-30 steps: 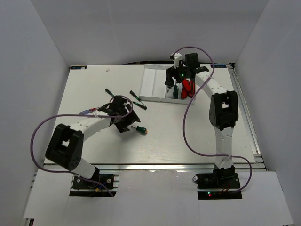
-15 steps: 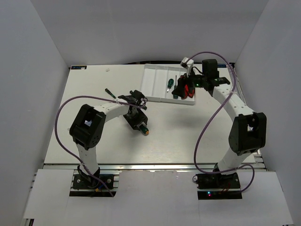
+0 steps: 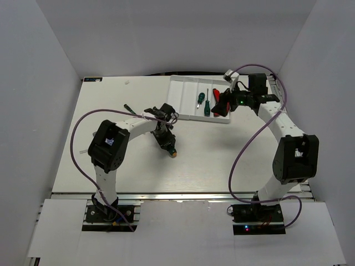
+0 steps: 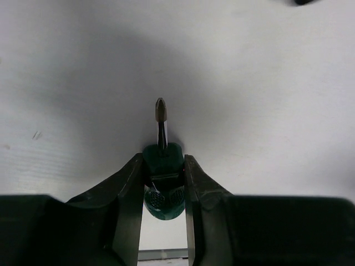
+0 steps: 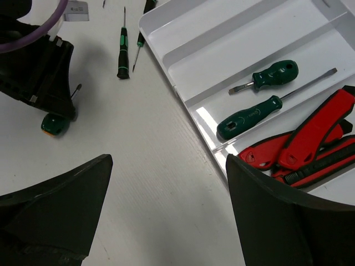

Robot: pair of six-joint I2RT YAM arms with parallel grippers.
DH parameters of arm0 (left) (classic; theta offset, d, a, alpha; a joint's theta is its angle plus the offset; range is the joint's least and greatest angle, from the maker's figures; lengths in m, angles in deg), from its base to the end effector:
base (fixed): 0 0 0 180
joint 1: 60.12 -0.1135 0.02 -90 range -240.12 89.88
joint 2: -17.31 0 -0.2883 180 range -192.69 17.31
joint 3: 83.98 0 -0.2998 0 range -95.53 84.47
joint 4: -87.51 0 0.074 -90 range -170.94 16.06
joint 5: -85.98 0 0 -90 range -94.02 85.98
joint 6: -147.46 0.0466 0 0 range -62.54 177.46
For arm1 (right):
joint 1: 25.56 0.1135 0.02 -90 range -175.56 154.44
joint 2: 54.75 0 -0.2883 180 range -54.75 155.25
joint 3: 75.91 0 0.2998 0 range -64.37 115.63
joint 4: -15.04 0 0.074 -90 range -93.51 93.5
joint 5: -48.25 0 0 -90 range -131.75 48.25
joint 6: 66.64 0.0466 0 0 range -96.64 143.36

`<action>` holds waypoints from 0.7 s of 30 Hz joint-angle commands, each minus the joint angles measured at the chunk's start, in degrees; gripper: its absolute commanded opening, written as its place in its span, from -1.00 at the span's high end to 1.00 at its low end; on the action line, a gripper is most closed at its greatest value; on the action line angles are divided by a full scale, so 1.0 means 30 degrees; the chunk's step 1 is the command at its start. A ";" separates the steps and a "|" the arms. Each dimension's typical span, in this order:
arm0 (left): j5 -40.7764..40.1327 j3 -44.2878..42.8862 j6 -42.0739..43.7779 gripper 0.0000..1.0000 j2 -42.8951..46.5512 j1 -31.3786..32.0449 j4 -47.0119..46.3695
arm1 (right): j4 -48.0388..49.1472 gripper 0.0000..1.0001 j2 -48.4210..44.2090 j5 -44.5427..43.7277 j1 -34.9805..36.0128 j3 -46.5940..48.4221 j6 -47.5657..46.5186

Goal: Sort the tools into containers

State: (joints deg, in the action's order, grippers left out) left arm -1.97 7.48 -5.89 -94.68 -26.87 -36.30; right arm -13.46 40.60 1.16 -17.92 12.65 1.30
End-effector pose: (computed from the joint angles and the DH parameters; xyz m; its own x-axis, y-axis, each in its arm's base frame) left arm 0.3542 -0.2342 0.1429 -0.8635 -0.5019 -0.0492 -0.4871 0.8553 -0.1765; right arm 0.4248 0.0890 0.3026 -0.2872 -0.3161 -0.9042 -0.8158 0.5755 0.0580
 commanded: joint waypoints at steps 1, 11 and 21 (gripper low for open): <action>-0.0945 -0.2251 0.2889 0.77 0.0268 0.0106 -0.0290 | 0.0318 -0.79 -0.1401 0.0811 -0.0494 -0.0094 -0.0320; 0.3418 -0.9542 1.2617 0.77 -0.2158 0.0106 -0.6062 | 0.0347 -0.79 -0.2924 0.2159 -0.2077 -0.1178 -0.1463; 0.3949 -1.4883 1.5988 0.74 -0.6908 0.0106 -1.1211 | 0.0055 -0.79 -0.3981 0.2364 -0.2195 -0.2438 -0.2019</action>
State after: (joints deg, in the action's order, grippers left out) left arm 9.07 -35.03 37.28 -114.70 -26.76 -62.75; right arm -13.17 30.89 6.50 -24.32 5.96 -3.18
